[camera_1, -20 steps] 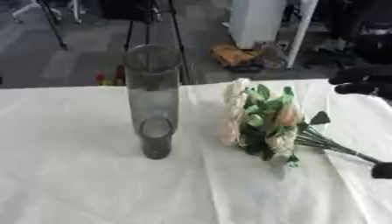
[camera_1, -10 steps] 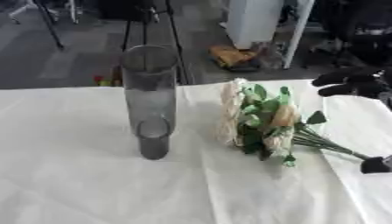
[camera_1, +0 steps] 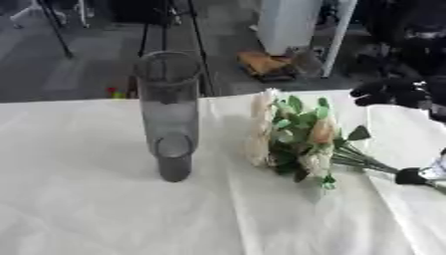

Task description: Arrange flowers into the vase.

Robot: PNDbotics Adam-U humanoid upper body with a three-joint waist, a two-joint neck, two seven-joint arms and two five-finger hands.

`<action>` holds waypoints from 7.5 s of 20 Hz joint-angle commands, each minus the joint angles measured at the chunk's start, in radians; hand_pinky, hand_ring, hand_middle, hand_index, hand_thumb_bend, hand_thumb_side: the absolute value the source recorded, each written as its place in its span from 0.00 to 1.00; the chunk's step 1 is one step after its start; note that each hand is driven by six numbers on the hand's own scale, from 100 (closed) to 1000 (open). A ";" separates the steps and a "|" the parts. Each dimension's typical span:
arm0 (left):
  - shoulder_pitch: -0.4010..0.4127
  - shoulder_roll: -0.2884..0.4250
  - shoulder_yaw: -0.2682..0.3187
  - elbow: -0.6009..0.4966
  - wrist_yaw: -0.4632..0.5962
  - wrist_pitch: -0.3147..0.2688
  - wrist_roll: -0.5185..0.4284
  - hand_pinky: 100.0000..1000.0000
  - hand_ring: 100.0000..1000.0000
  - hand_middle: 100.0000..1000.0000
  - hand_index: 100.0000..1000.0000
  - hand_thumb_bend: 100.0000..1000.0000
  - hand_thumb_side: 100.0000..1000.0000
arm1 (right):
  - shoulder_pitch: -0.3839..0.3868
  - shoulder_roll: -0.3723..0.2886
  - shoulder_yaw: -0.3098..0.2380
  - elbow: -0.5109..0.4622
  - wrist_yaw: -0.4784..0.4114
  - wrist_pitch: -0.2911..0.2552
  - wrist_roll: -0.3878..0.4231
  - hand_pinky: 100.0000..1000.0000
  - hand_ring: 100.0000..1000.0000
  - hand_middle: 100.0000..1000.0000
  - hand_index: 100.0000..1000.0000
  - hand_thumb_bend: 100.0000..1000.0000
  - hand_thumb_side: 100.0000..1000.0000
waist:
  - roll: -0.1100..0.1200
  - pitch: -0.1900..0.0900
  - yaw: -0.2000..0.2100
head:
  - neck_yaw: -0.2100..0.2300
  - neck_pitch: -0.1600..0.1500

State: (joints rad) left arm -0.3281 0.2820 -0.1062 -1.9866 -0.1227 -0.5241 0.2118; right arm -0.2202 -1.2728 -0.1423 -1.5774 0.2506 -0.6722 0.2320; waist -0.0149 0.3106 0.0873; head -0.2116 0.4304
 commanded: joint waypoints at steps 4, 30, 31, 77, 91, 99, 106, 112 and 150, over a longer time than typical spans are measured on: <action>-0.017 0.020 -0.002 -0.013 0.009 -0.002 -0.006 0.63 1.00 0.92 0.96 0.06 0.92 | -0.022 -0.048 0.012 -0.010 0.043 0.183 -0.056 0.98 1.00 0.94 1.00 0.42 0.77 | 0.000 -0.021 0.003 | -0.005 0.008; -0.022 0.011 -0.008 -0.013 0.025 0.004 -0.016 0.63 1.00 0.92 0.96 0.05 0.93 | -0.178 0.075 0.133 0.173 0.171 0.339 0.081 0.96 1.00 0.95 1.00 0.45 0.61 | 0.000 -0.021 0.011 | -0.023 0.007; -0.022 0.010 -0.008 -0.013 0.024 0.005 -0.016 0.63 1.00 0.92 0.96 0.05 0.93 | -0.185 0.081 0.133 0.188 0.172 0.339 0.084 0.96 1.00 0.94 1.00 0.45 0.61 | -0.001 -0.020 0.010 | -0.023 0.008; -0.025 -0.006 -0.021 -0.013 0.017 0.012 -0.023 0.63 1.00 0.92 0.96 0.00 0.97 | -0.289 0.228 0.184 0.380 0.383 0.339 -0.115 0.87 0.93 0.84 0.96 0.33 0.57 | 0.004 0.007 0.025 | -0.053 -0.008; -0.026 -0.009 -0.025 -0.013 0.010 0.011 -0.023 0.63 1.00 0.93 0.96 0.00 0.98 | -0.291 0.235 0.185 0.404 0.437 0.331 -0.166 0.87 0.92 0.85 0.95 0.28 0.52 | 0.006 0.021 0.031 | -0.064 -0.019; -0.027 -0.010 -0.028 -0.013 0.006 0.010 -0.024 0.63 1.00 0.93 0.96 0.00 0.99 | -0.288 0.243 0.185 0.422 0.468 0.327 -0.180 0.86 0.92 0.86 0.94 0.24 0.51 | 0.007 0.030 0.033 | -0.072 -0.025; -0.026 -0.012 -0.032 -0.013 0.003 0.007 -0.027 0.63 1.00 0.93 0.96 0.00 0.99 | -0.288 0.242 0.172 0.457 0.504 0.334 -0.218 0.86 0.92 0.87 0.94 0.18 0.51 | 0.011 0.038 0.043 | -0.087 -0.030; -0.029 -0.014 -0.037 -0.013 0.000 0.005 -0.031 0.63 1.00 0.93 0.96 0.00 0.99 | -0.289 0.241 0.167 0.473 0.513 0.334 -0.245 0.86 0.92 0.87 0.93 0.16 0.53 | 0.012 0.045 0.046 | -0.095 -0.039; -0.031 -0.017 -0.037 -0.013 -0.014 0.002 -0.028 0.63 1.00 0.93 0.96 0.00 0.99 | -0.285 0.254 0.159 0.532 0.503 0.311 -0.200 0.51 0.56 0.43 0.70 0.02 0.39 | 0.012 0.068 0.060 | -0.113 -0.062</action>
State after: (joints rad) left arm -0.3452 0.2623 -0.1489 -1.9866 -0.1334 -0.5217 0.1799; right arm -0.5062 -0.9896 0.0244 -1.0535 0.7541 -0.3658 0.0314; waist -0.0025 0.3931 0.1471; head -0.3198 0.3802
